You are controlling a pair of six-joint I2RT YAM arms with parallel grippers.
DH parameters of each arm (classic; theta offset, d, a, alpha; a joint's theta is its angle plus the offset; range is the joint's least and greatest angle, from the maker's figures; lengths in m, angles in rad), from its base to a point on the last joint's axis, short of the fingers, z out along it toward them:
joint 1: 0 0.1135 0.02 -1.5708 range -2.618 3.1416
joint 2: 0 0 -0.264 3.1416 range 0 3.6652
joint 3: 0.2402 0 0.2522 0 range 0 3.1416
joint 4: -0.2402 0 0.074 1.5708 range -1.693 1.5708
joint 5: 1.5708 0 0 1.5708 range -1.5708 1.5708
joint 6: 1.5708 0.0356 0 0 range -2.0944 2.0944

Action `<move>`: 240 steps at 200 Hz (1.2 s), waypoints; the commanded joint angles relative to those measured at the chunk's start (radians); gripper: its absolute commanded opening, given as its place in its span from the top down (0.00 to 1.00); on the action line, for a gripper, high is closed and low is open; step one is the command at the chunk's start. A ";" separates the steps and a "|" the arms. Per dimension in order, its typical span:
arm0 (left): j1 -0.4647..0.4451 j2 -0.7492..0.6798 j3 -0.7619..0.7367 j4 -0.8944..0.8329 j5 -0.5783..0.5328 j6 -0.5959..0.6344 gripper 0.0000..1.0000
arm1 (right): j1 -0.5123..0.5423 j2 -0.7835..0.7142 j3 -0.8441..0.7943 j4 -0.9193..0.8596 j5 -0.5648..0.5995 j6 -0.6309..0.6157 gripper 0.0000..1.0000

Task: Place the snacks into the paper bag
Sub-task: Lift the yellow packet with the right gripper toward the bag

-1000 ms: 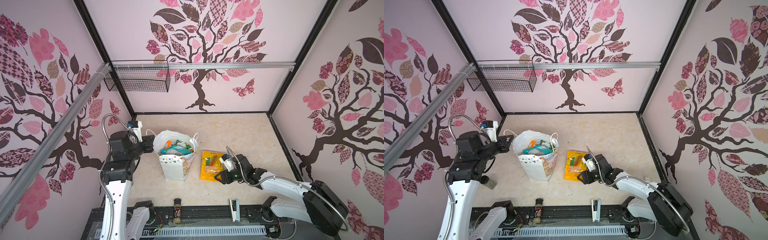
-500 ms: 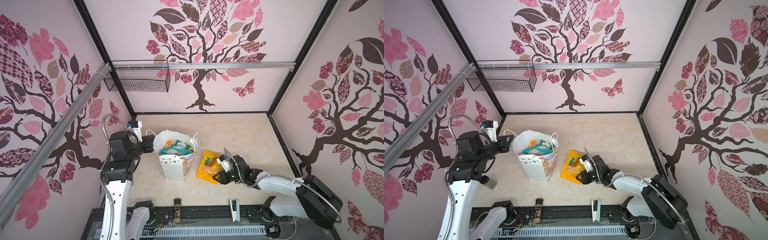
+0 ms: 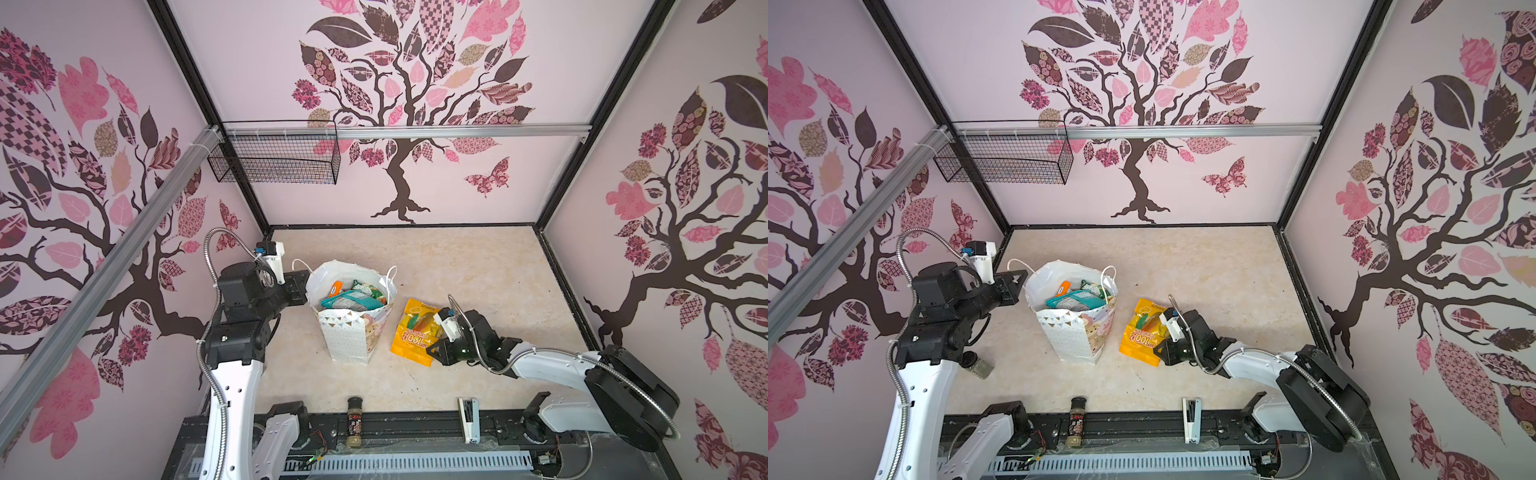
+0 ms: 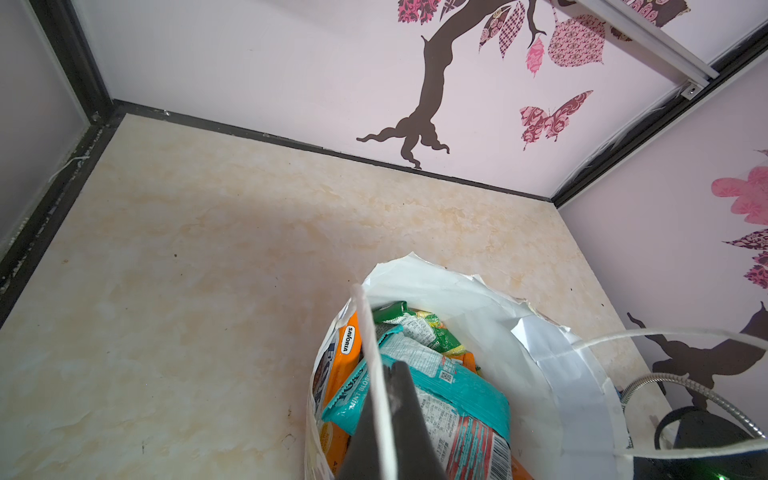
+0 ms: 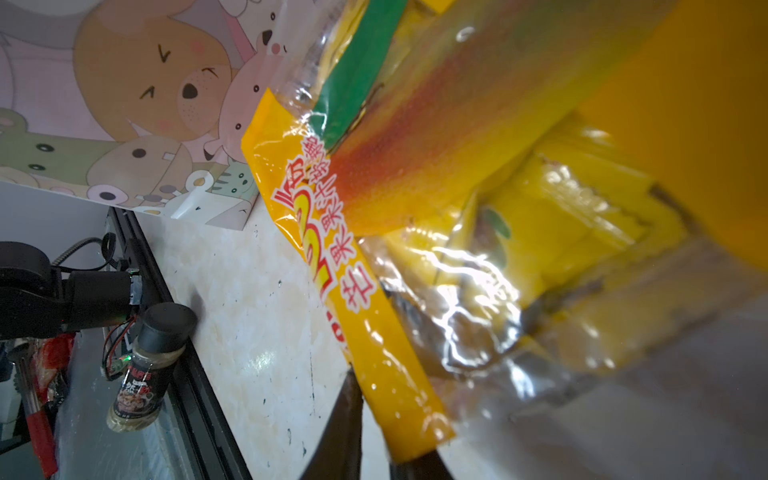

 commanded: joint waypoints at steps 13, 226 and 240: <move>0.005 -0.019 -0.021 0.028 -0.004 0.008 0.98 | 0.002 0.002 0.005 0.031 0.021 -0.003 0.92; 0.005 -0.038 -0.025 0.034 -0.013 0.014 0.98 | 0.002 -0.311 0.135 -0.220 0.112 -0.031 1.00; 0.005 -0.038 -0.025 0.038 -0.009 0.014 0.98 | 0.003 -0.335 0.161 -0.243 0.123 -0.035 1.00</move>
